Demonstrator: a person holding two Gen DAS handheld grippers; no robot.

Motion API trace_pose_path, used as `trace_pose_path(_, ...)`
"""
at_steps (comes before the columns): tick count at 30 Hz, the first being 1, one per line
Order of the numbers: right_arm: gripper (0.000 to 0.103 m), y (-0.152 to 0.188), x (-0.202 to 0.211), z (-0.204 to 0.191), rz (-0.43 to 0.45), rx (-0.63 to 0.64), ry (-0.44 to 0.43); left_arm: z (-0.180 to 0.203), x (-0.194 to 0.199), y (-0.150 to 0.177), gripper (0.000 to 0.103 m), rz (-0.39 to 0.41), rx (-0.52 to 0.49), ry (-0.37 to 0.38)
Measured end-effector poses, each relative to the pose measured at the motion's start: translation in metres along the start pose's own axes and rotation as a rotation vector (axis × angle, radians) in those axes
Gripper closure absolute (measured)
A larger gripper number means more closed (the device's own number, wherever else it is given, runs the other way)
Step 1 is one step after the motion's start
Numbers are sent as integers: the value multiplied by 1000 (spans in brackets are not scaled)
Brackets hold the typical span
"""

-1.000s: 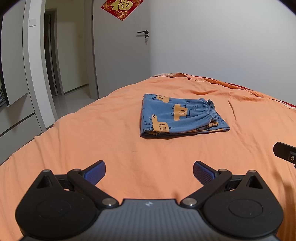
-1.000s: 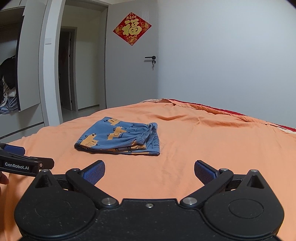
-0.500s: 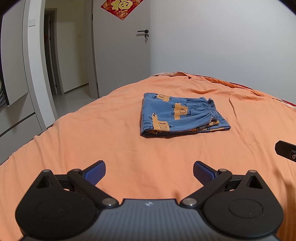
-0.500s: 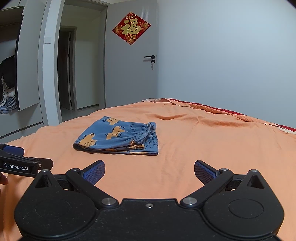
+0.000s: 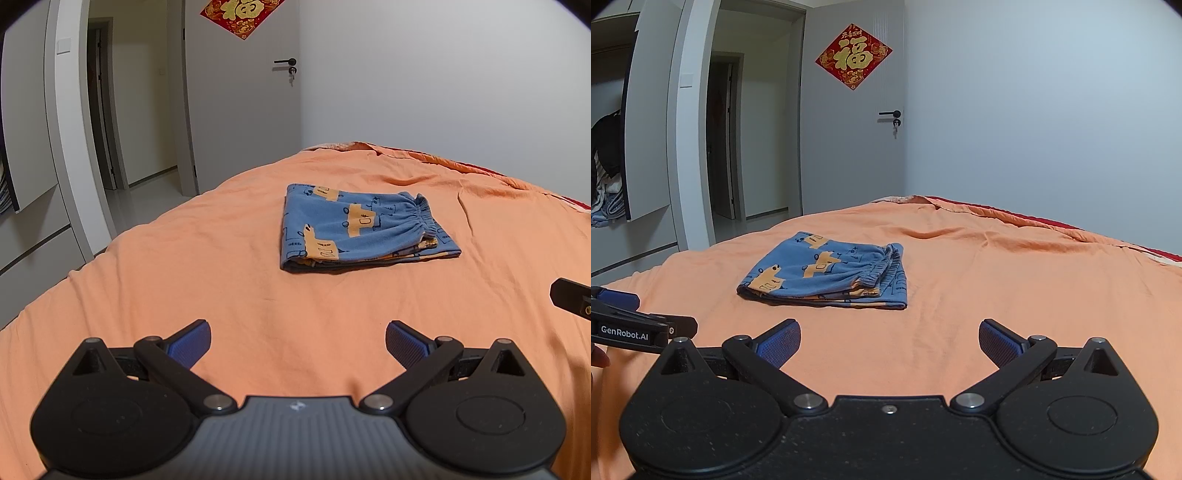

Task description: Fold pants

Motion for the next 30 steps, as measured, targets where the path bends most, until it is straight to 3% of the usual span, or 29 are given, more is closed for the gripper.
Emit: trace_pose_path(30,1,5,-2,-1,-13,12,-16,-5,-1,2,0,-22,-1,-35)
Point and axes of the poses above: each gripper's, at about its wrist camera, not at the fingertips, and x roughly against the way its jaws point, z to its right, y to its underside, the point moved 10 cm from there along -x, roughly the way its jaws point, and after that the axes turned 11 degrees about -z, right-handed, at the moved point
